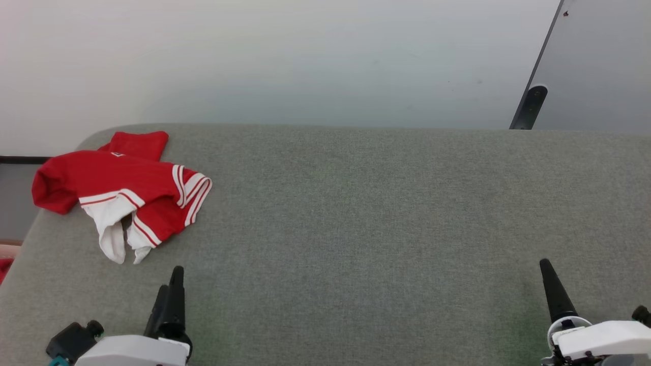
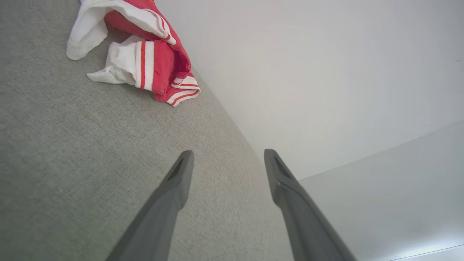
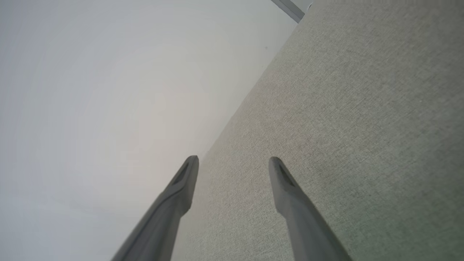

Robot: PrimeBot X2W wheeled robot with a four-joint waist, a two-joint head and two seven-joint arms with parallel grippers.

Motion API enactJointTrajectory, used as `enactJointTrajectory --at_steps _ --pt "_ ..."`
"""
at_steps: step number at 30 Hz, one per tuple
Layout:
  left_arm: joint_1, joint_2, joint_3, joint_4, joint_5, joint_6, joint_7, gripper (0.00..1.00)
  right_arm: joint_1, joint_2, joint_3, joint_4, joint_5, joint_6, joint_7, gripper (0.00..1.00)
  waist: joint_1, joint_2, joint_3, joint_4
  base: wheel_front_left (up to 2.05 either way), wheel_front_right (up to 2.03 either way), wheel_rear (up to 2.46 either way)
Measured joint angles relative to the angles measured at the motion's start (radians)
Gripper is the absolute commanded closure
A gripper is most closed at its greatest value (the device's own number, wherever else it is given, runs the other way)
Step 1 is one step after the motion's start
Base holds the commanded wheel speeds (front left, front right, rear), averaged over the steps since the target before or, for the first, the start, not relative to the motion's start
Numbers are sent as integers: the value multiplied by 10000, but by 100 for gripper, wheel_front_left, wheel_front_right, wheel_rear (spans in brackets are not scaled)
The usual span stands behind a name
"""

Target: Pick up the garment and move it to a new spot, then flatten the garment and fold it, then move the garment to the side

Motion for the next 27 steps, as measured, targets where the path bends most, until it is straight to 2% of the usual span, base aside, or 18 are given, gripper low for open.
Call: enactJointTrajectory --at_steps 12,27 --pt "122 94 -125 -88 2337 90 -407 0 -76 -111 94 -77 -2313 0 -410 0 0 0 -25 21 0 0 0" --pt "312 291 -353 -297 4343 176 -851 0 -56 -215 159 -163 -4769 0 -874 0 0 0 -24 25 0 0 0"
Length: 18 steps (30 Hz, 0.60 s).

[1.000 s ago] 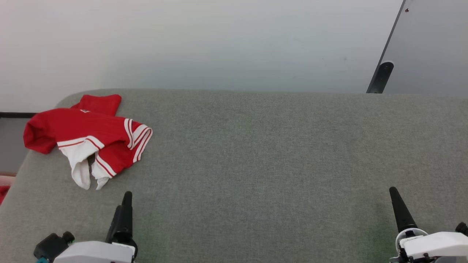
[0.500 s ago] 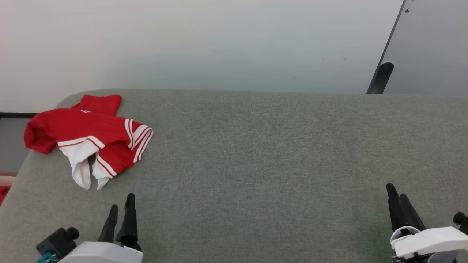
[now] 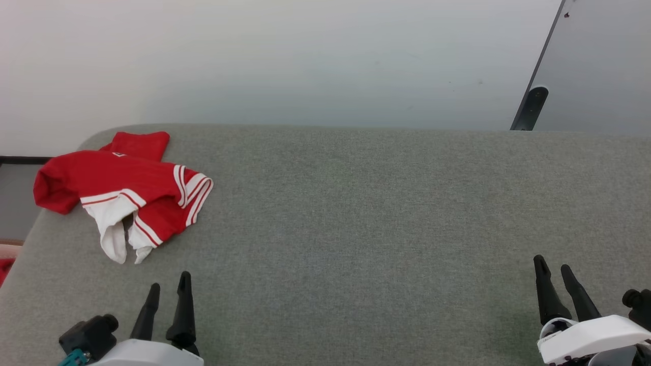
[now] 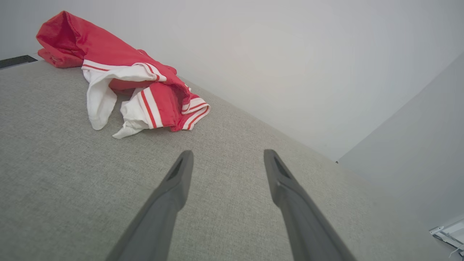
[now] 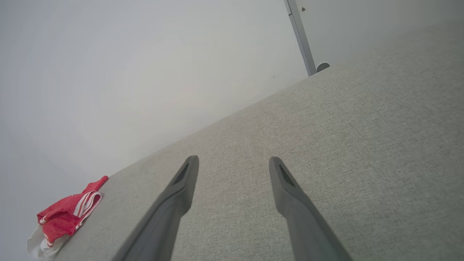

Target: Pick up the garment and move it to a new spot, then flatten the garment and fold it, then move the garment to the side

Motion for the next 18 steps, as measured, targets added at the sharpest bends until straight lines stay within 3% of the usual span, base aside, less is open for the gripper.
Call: enactJointTrajectory --at_steps 18 --pt "83 221 -155 -40 1898 46 -443 0 98 -4 -121 -109 -2096 0 -349 0 0 0 44 6 0 0 0"
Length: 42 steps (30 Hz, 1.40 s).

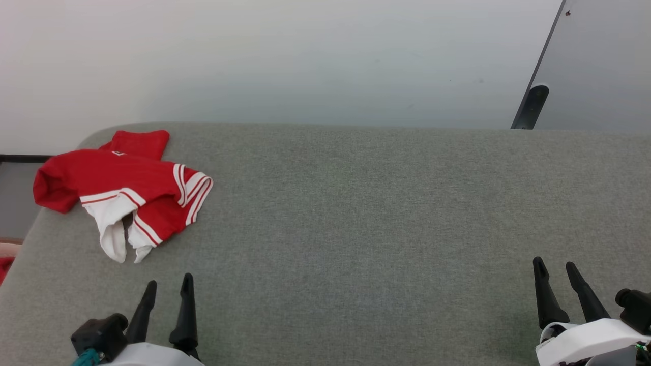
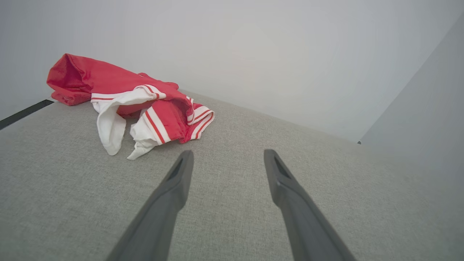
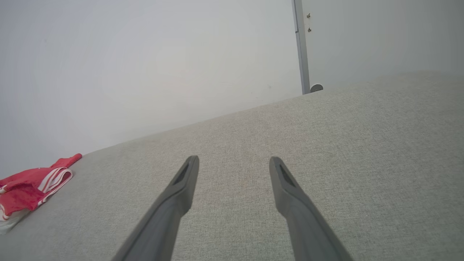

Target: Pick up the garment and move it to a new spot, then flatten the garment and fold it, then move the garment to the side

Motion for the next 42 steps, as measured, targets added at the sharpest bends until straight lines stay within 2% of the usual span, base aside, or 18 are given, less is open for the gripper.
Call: enactJointTrajectory --at_steps 19,42 --pt "127 44 -128 -27 1521 -59 -435 0 15 33 -144 -23 -1484 0 -384 0 1 0 60 -55 0 0 0" --pt "244 119 -138 113 2788 -291 -867 0 230 81 -213 123 -2429 2 -897 0 0 0 23 -162 0 0 0"
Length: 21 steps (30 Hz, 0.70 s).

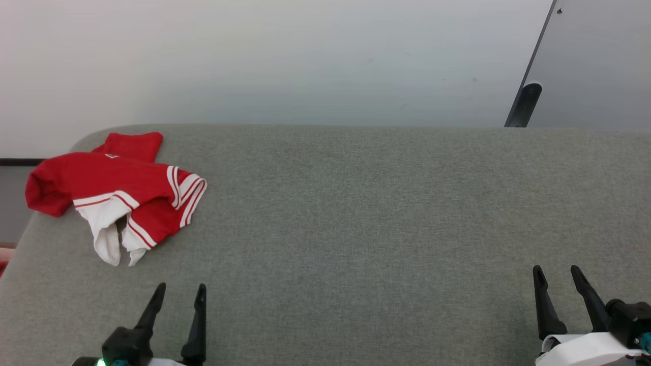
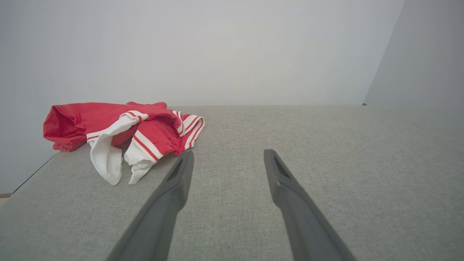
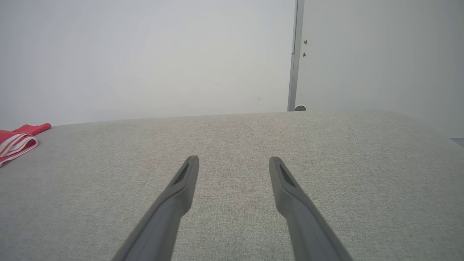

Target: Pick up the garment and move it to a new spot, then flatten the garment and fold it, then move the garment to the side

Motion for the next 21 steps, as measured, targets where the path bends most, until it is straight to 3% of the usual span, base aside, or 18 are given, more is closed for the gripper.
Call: enactJointTrajectory --at_steps 12,21 --pt "62 -29 73 48 249 -33 -86 0 0 -6 -15 36 -150 0 -86 0 0 0 -31 138 0 0 0" --pt "80 -268 332 178 121 -17 -86 0 -2 -144 238 79 -2 0 -104 0 1 0 -104 711 0 0 0"
